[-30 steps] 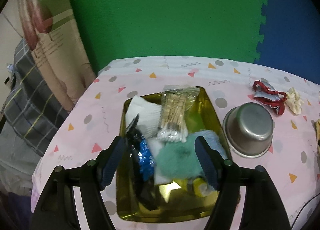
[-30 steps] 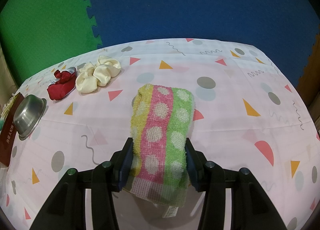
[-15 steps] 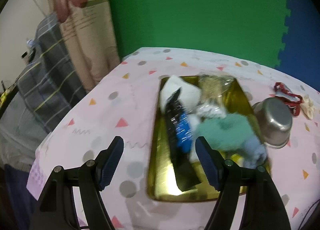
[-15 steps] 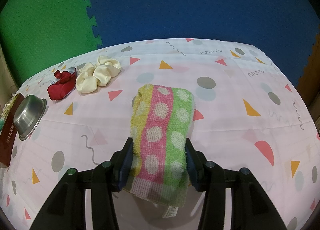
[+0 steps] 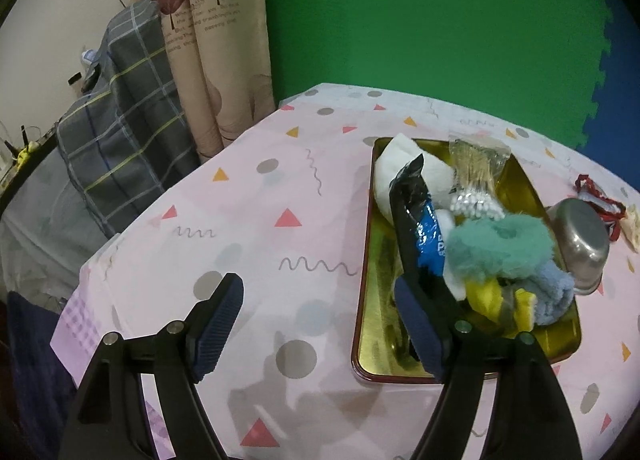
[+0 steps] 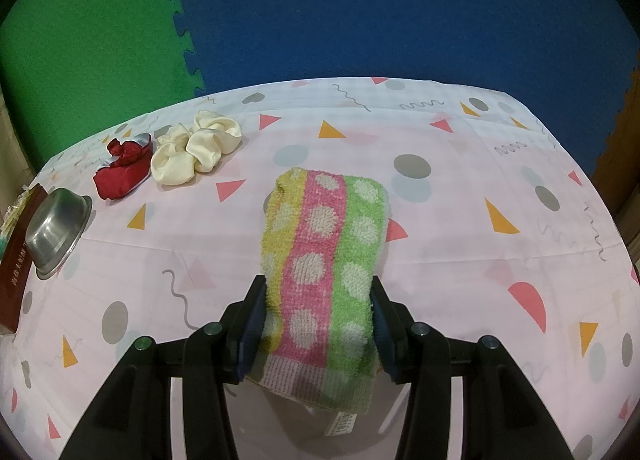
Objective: Organize soft objects
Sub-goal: 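Carry the pink-green striped towel with the right gripper over the gold tin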
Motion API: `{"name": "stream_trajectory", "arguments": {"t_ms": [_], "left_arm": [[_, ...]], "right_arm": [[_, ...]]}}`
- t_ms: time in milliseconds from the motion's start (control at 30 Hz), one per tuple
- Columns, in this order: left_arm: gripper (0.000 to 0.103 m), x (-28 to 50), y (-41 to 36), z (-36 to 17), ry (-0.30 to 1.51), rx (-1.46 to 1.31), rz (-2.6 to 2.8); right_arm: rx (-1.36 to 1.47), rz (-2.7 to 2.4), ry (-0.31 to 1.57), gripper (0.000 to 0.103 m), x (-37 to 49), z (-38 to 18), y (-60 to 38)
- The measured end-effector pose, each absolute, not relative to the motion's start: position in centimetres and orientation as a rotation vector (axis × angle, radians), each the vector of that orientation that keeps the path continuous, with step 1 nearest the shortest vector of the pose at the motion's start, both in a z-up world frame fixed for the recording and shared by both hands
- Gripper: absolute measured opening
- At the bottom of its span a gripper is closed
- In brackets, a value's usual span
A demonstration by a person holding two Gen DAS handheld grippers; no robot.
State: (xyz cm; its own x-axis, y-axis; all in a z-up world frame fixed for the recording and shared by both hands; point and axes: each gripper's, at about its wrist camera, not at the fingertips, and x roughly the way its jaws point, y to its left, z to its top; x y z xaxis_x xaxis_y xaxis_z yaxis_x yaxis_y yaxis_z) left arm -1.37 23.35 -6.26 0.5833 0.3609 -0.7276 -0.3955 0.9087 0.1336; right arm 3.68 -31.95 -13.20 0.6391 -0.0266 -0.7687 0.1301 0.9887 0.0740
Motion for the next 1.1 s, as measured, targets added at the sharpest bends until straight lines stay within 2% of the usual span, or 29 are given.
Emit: {"name": "stream_trajectory", "arguments": {"t_ms": [467,700,1100], "left_arm": [[0.079,-0.9,24.3,-7.3,0.868,-0.049,0.458],[0.081,-0.9,25.1,-7.4,0.871,-0.084,0.475],[0.082,-0.9,25.6,-7.6,0.88,-0.113,0.481]], "right_arm": [[0.122,-0.171,0.883,0.049,3.9,-12.8,-30.8],[0.093,-0.172,0.881,0.037,3.7,-12.1,-29.7],[0.084,-0.063,0.817,0.036,3.2,-8.4,-24.9]]}}
